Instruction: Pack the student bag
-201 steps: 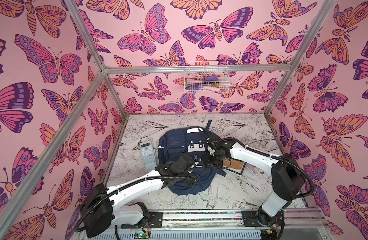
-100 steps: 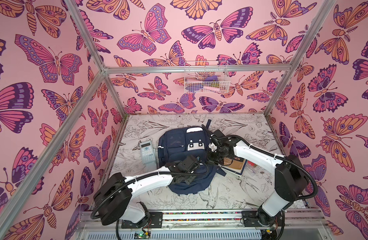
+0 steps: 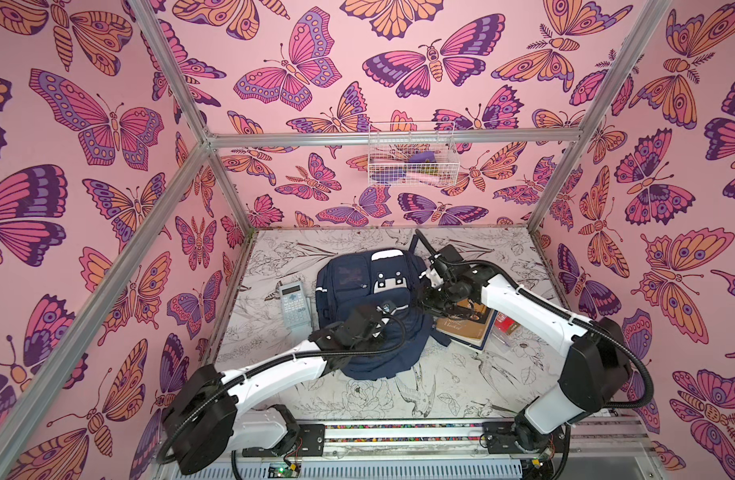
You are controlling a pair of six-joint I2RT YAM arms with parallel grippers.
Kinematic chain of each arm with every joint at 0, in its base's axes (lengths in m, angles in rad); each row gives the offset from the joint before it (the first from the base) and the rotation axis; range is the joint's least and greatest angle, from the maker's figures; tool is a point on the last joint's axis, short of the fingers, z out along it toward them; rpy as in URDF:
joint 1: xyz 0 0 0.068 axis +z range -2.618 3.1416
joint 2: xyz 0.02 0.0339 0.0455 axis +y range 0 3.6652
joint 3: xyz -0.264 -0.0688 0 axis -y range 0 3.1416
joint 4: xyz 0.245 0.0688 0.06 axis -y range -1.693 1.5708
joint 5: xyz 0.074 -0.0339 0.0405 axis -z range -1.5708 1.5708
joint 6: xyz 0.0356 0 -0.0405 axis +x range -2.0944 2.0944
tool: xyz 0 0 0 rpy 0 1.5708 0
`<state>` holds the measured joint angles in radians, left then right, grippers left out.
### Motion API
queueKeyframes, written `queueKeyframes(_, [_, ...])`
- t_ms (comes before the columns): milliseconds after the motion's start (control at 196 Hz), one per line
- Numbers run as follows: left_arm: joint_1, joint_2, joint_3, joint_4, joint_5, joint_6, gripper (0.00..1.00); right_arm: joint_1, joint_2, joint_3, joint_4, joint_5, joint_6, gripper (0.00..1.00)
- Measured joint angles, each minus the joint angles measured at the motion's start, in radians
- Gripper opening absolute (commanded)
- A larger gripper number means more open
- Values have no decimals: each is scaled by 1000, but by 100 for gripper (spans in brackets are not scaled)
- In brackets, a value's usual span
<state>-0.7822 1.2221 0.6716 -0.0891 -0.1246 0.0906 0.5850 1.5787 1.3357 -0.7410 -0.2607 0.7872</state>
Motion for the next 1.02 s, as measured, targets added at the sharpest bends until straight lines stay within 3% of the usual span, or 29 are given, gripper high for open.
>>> queueKeyframes(87, [97,-27,-37,63,98,26,0,-5,-77,-5,-3,77,-40,66])
queueKeyframes(230, [232,-28,-34,108,260,50,0,-31,-264,-136,88,144,-121,65])
queueKeyframes(408, [345,-23,1,110,482,32,0,-246,-297,-357,281,-169,-209,64])
queueKeyframes(653, [384,-23,54,90,654,14,0,-290,-261,-565,540,-456,-226,60])
queueKeyframes(817, [409,-23,76,64,728,6,0,-301,-233,-586,701,-560,-208,59])
queueKeyframes(1016, [439,-37,77,51,772,-2,0,-329,-233,-587,774,-632,-208,60])
